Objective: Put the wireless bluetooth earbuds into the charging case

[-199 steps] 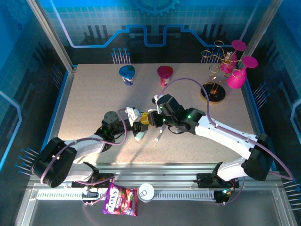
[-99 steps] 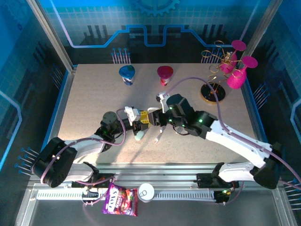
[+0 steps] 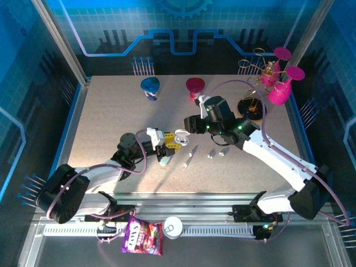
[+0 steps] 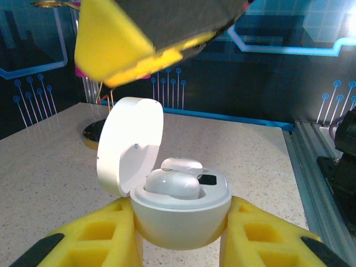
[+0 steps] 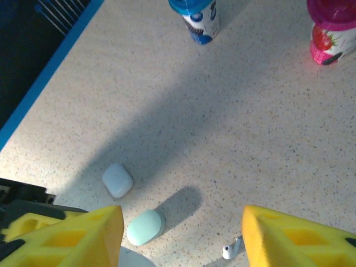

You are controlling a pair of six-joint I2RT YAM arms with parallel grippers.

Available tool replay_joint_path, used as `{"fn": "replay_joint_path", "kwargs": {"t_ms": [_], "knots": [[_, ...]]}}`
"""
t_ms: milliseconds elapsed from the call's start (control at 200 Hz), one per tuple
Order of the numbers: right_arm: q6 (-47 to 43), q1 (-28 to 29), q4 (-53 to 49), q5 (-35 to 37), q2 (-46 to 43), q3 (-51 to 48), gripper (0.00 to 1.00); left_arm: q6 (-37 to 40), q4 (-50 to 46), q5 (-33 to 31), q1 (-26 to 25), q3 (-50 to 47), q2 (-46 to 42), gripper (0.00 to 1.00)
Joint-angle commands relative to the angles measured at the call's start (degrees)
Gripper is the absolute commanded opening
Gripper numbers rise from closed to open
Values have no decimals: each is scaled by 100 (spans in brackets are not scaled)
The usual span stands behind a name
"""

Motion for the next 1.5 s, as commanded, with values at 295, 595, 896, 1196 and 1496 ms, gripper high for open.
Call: {"fn": "replay_joint_path", "kwargs": {"t_ms": [295, 595, 896, 1196, 1496], "knots": [[-524, 85, -223, -708, -407, -302, 70, -186, -126, -107, 18, 168, -252, 25], [-1042, 11, 557, -1574, -1234, -1019, 74, -466, -89, 77, 11, 246, -309, 25], [-659, -601, 1555, -3669, -1364, -1542, 74, -820, 257, 415, 15, 203, -545, 26], [-1788, -598, 2187, -4522, -1497, -2185, 76, -1281, 171, 993, 10, 437, -645, 25], [-2438, -623, 2133, -4781, -1294, -2088, 54, -1467, -171, 1370, 15, 497, -861, 25]]}}
